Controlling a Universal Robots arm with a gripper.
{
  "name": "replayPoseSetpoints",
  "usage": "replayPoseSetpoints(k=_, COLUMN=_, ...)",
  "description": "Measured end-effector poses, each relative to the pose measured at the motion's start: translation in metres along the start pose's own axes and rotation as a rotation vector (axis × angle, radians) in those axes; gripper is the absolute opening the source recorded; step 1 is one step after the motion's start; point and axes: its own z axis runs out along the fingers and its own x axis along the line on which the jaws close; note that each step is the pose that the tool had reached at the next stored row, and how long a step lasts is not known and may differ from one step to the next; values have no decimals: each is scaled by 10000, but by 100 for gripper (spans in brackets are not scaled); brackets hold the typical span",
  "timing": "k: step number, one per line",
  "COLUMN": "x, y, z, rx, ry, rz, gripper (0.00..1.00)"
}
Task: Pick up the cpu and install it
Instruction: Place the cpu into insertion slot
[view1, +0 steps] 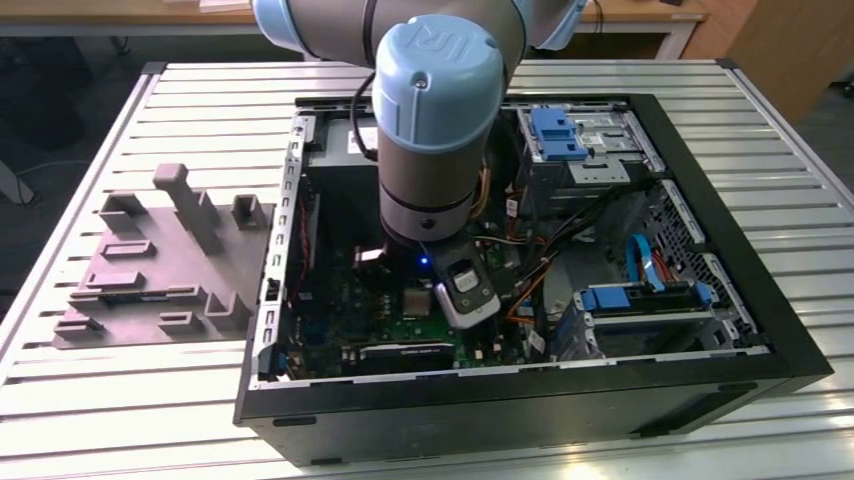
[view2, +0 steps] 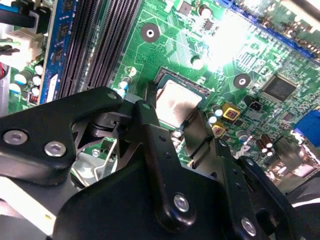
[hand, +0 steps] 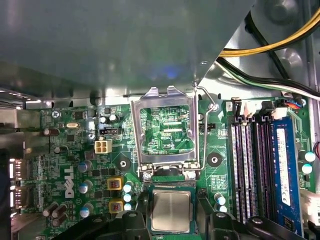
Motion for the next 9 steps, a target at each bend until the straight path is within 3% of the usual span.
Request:
replayPoseSetpoints(k=5, x=-1, y=-1, z=-1, rx=19, ry=34, rz=-548, gripper=47)
replayPoseSetpoints(k=9, x=0, y=0, z=0, rx=17, ry=34, rz=-533, gripper=47)
